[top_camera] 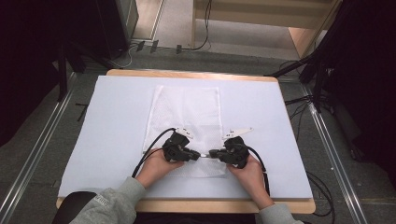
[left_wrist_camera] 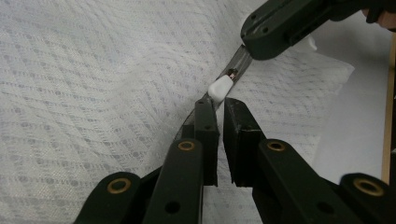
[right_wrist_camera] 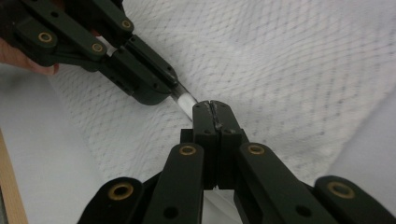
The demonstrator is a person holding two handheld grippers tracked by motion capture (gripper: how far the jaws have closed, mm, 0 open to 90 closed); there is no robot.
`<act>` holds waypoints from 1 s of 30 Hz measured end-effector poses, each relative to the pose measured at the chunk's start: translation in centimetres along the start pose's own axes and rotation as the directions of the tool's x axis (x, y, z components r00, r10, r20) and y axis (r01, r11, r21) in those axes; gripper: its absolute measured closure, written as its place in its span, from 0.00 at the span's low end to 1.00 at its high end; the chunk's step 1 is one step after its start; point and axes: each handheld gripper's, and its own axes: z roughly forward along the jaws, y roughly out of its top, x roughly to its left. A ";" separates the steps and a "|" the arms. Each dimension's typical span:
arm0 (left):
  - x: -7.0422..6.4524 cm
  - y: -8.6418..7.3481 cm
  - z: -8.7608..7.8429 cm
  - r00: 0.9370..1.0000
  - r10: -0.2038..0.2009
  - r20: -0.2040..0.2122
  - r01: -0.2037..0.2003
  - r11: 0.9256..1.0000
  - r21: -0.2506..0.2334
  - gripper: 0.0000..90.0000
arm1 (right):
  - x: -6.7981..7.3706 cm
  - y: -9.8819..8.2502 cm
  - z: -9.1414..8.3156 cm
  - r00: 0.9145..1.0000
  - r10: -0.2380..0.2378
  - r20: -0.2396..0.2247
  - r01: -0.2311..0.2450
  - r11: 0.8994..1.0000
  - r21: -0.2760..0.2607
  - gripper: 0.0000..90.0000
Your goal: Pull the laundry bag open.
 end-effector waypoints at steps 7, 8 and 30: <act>0.0 0.0 -0.1 1.000 -0.010 0.010 0.010 1.000 -0.001 0.89 | -0.5 -0.3 -0.4 0.999 -0.003 0.038 0.002 1.000 0.021 1.00; 0.0 0.1 -0.1 1.000 -0.013 0.006 0.013 1.000 -0.001 0.88 | -0.5 -0.4 -0.5 0.999 -0.004 0.042 0.003 1.000 0.018 1.00; -0.4 1.0 0.9 0.999 -0.015 0.028 0.015 1.000 0.004 0.84 | -0.9 -1.4 -0.6 0.996 -0.008 0.093 0.007 1.000 0.012 1.00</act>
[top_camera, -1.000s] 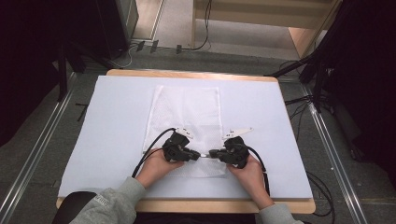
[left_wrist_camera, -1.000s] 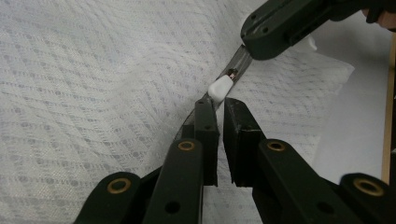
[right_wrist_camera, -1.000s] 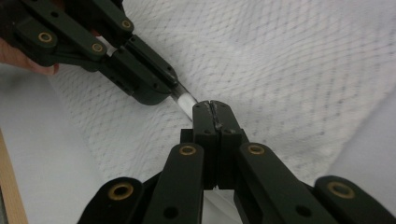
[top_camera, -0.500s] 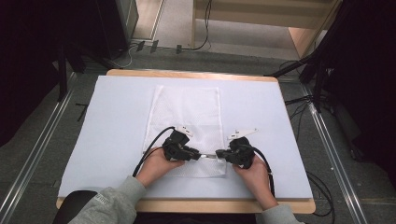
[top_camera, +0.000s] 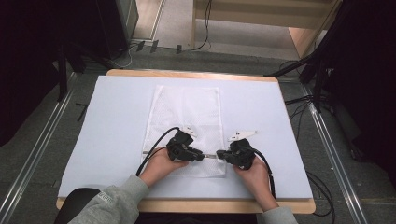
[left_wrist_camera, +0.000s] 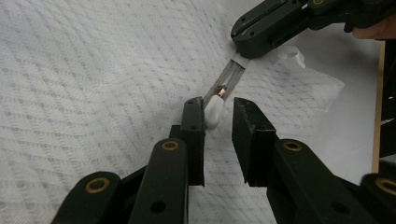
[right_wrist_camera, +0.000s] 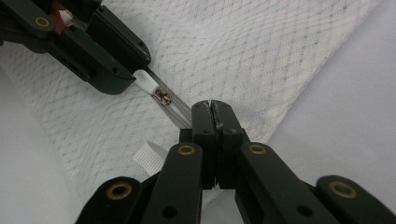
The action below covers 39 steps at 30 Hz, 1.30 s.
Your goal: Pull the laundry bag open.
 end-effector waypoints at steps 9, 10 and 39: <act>-0.3 0.4 0.8 1.000 0.021 0.001 -0.021 1.000 -0.007 0.88 | 0.1 0.0 0.0 1.000 -0.022 0.008 0.022 1.000 -0.001 1.00; -0.4 0.5 0.9 1.000 0.027 0.000 -0.027 1.000 -0.012 0.89 | 0.2 0.0 0.0 1.000 -0.016 0.009 0.016 1.000 0.002 1.00; 1.9 0.7 -0.2 0.984 -0.122 0.131 0.119 0.992 0.030 0.98 | 0.2 -0.5 0.0 0.993 -0.115 0.014 0.116 0.993 -0.027 1.00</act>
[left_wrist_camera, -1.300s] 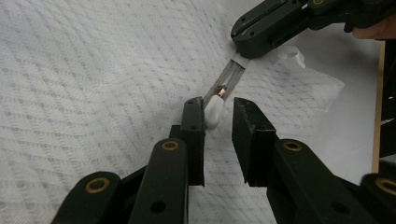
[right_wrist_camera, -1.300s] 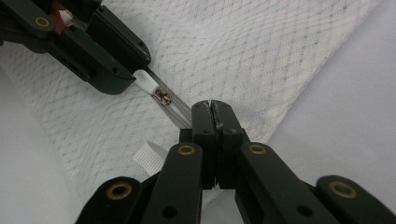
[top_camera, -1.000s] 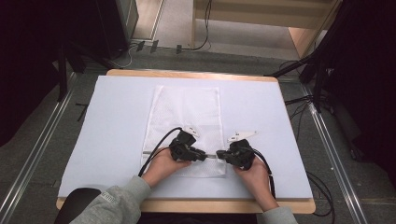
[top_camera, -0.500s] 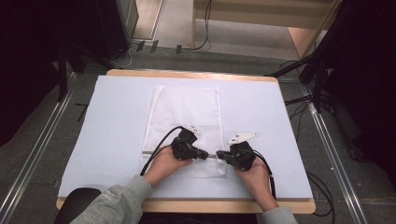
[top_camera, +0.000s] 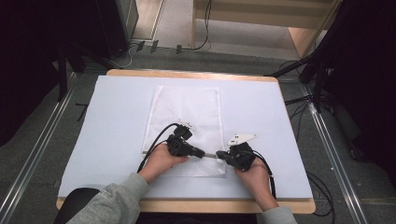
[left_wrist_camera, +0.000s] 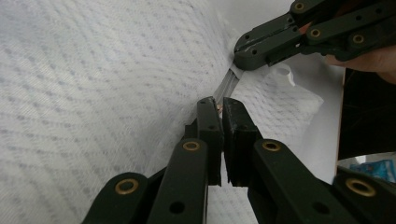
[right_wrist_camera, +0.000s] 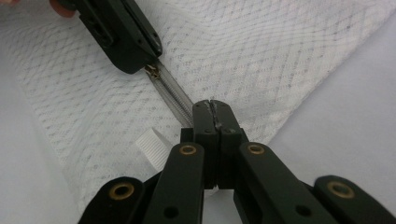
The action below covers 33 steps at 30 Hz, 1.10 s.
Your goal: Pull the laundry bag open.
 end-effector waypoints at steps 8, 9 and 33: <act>0.3 -0.4 -1.1 1.000 -0.003 0.004 0.003 1.000 0.005 0.98 | -0.3 -0.2 0.0 1.000 0.012 -0.020 -0.013 1.000 -0.010 1.00; 0.3 -0.4 -1.1 1.000 -0.001 -0.006 0.001 1.000 0.008 0.98 | -0.3 -0.2 0.0 1.000 0.013 -0.021 -0.013 1.000 -0.010 1.00; 1.0 -1.4 -3.3 1.000 -0.024 -0.008 0.024 1.000 0.004 0.98 | -0.5 -0.1 0.0 0.999 0.031 -0.037 -0.031 0.999 -0.004 1.00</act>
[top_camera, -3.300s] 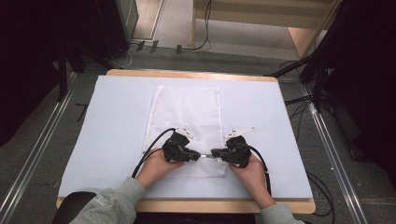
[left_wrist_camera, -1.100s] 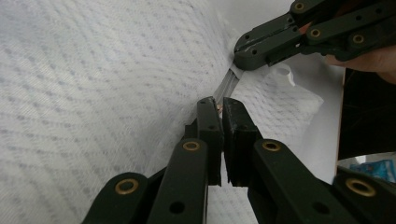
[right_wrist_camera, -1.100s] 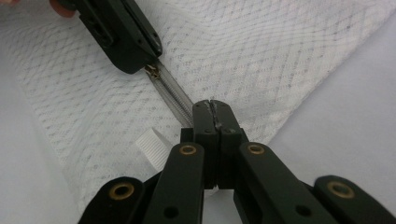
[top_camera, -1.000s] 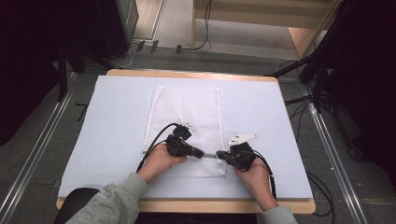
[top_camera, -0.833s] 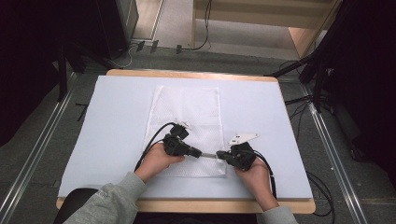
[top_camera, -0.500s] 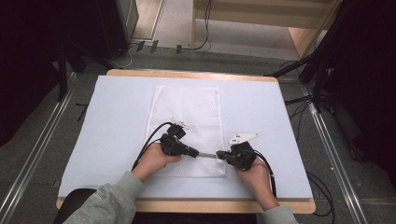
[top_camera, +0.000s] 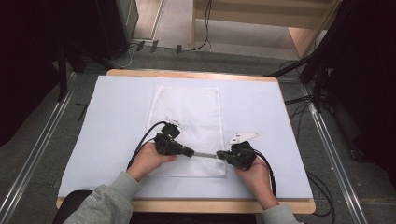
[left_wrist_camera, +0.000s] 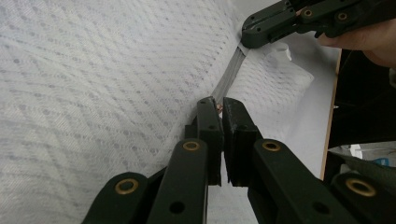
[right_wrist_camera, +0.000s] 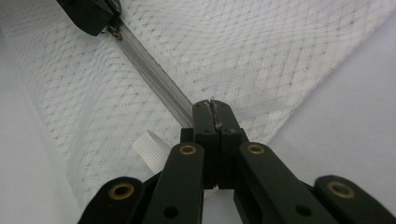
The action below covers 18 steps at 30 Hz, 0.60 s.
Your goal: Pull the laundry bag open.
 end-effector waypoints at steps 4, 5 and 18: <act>0.1 -0.2 -0.4 1.000 -0.002 -0.006 0.002 1.000 0.000 0.98 | -0.1 0.1 0.0 1.000 -0.007 -0.001 0.007 1.000 0.005 1.00; 0.1 -0.2 -0.5 1.000 -0.006 -0.001 0.006 1.000 -0.003 0.98 | -0.1 0.1 0.0 1.000 -0.006 -0.005 0.006 1.000 0.007 1.00; 0.2 -0.8 -1.6 1.000 -0.004 -0.024 0.004 1.000 0.006 0.98 | -0.2 0.2 0.1 1.000 -0.006 -0.012 0.006 1.000 0.012 1.00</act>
